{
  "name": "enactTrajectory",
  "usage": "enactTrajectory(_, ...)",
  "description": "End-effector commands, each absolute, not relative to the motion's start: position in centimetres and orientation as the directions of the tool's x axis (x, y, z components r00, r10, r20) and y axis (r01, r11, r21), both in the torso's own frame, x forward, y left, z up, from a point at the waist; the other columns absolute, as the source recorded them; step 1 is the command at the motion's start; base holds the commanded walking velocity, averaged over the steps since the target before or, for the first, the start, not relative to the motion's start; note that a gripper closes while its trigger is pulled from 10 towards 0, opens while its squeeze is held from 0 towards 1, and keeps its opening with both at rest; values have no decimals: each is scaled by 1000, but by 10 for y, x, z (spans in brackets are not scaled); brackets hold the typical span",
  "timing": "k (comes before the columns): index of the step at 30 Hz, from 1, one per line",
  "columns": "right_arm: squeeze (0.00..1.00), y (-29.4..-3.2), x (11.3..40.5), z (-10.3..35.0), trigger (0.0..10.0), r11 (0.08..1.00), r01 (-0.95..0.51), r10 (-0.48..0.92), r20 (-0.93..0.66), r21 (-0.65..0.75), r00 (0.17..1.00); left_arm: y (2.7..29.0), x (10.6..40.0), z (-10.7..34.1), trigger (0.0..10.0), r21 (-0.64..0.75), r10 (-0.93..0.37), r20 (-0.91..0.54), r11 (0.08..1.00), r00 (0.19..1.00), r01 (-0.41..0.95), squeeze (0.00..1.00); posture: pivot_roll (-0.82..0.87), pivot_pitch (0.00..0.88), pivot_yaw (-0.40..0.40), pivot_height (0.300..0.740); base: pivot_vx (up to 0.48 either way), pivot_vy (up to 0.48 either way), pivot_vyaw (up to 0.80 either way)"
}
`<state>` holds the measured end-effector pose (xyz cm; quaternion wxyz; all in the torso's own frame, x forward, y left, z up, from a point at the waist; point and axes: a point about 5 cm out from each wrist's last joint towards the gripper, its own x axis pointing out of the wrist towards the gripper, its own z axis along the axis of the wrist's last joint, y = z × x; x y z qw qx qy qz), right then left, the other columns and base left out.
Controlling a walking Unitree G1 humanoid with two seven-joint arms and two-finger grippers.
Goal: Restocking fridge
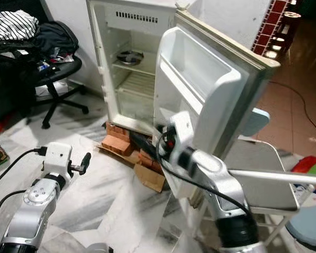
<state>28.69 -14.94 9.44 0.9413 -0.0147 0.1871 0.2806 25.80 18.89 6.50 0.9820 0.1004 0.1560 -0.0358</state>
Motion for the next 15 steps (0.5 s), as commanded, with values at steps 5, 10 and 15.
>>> enactTrajectory(5, 0, -195, 301, 99, 10000, 944, -318, 259, -396, -90, 881, 187, 256, 66, 10000, 197, -49, -317, 974, 947, 116, 0, 83, 0, -32, 740, 0, 0, 0)
enactTrajectory(10, 0, -228, 305, 106, 10000, 956, -239, 151, -411, -172, 899, 189, 256, 68, 10000, 203, -47, -315, 972, 948, 116, 0, 94, 0, -31, 740, 0, 0, 0)
enactTrajectory(15, 0, -257, 311, 120, 10000, 956, -129, 25, -364, -264, 931, 192, 253, 68, 10000, 211, -40, -322, 971, 946, 113, 0, 89, 0, -26, 740, 0, 0, 0)
